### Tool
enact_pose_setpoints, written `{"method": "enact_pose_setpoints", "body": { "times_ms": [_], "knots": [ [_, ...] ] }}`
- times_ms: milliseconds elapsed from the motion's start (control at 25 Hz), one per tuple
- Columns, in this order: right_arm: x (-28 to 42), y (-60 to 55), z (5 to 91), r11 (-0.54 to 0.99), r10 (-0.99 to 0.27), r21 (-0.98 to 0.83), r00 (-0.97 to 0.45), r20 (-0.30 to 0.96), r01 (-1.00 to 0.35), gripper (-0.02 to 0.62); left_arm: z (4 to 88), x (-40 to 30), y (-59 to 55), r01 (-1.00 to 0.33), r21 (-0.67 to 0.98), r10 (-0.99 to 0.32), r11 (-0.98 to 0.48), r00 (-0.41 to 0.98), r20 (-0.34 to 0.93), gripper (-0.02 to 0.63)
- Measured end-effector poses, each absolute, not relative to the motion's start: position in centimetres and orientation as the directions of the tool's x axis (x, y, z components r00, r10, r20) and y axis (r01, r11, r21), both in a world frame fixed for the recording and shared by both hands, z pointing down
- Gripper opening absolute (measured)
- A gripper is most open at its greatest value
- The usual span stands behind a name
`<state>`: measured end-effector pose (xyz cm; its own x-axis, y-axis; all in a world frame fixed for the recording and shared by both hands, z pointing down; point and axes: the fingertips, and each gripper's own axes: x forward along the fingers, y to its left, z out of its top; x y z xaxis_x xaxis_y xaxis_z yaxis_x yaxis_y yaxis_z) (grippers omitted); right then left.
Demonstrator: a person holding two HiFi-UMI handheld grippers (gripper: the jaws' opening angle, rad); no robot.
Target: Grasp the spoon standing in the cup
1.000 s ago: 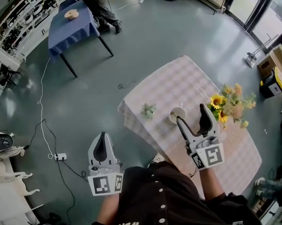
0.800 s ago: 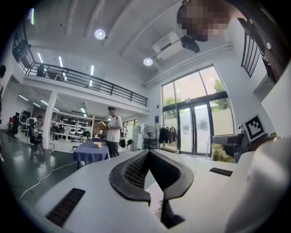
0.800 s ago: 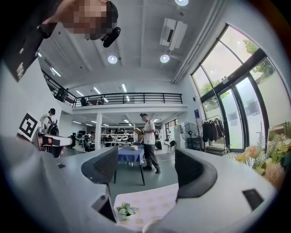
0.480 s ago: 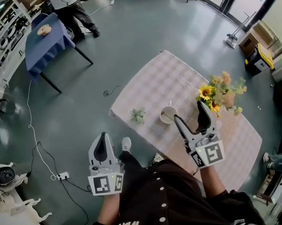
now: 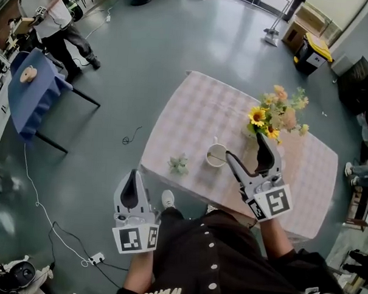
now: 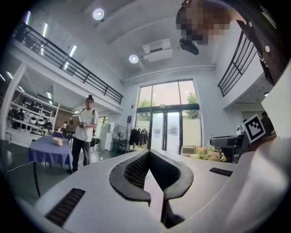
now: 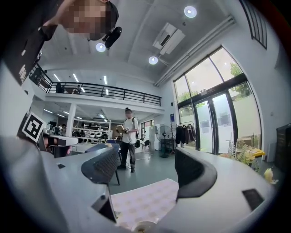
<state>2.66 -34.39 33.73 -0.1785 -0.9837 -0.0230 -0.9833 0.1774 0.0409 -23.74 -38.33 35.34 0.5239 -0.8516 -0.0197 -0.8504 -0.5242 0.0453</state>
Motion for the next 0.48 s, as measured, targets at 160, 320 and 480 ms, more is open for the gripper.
{"method": "enact_pose_setpoints", "body": {
  "times_ms": [160,320,480],
  "knots": [
    [3.4,-34.2,33.7,0.131,-0.991,0.035,-0.132,-0.026,-0.991,0.373,35.2,-22.5,-39.3,-0.821,0.043,-0.822,-0.57,0.57,-0.017,0.017],
    [5.0,-33.5,33.8,0.062,-0.998,0.028,-0.063,-0.027,-0.998,0.373,34.9,-20.6,-40.2,-0.78,0.035,-0.781,-0.625,0.624,-0.019,0.017],
    [6.9,-31.8,34.2,-0.011,-1.0,0.024,0.01,-0.028,-1.0,0.373,35.2,-18.3,-40.5,-0.736,0.03,-0.736,-0.677,0.677,-0.012,0.017]
  ]
}}
